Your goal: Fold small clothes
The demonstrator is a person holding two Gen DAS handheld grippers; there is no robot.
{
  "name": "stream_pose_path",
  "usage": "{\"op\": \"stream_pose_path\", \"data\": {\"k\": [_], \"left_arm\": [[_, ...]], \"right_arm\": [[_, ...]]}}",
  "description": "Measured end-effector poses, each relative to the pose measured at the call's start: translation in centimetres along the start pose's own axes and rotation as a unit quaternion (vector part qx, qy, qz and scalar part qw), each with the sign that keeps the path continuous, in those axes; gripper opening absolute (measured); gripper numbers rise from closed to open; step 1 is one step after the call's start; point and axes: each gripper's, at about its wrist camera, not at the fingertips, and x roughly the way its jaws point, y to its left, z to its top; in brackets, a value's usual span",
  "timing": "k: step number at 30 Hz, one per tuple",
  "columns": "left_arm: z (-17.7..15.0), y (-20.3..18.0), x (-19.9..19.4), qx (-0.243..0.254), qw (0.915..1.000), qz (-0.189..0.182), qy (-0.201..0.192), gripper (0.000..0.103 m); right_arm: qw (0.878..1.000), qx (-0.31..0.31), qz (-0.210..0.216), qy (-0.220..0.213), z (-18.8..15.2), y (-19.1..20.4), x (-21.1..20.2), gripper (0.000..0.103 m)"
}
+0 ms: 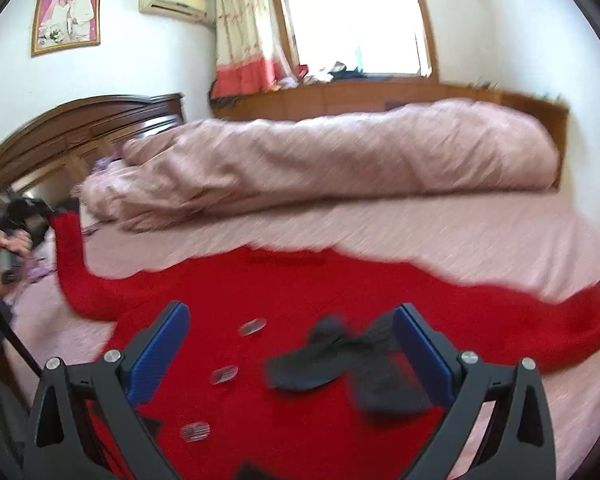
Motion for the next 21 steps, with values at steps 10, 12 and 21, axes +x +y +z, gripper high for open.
{"op": "stream_pose_path", "data": {"k": [10,12,21], "left_arm": [[-22.9,-16.9,9.1,0.194,0.9695,-0.079,0.127,0.002],[-27.2,-17.3,10.8,0.22,0.9613,-0.075,0.148,0.002],[-39.7,-15.7,16.1,0.295,0.9263,0.003,0.234,0.002]], "right_arm": [[0.992,0.033,-0.124,0.005,-0.1,-11.5,-2.0,0.103],[0.993,0.058,-0.105,0.006,-0.6,-12.7,-2.7,0.103],[0.991,0.023,-0.129,0.04,-4.2,-13.9,-4.5,0.103]]}}
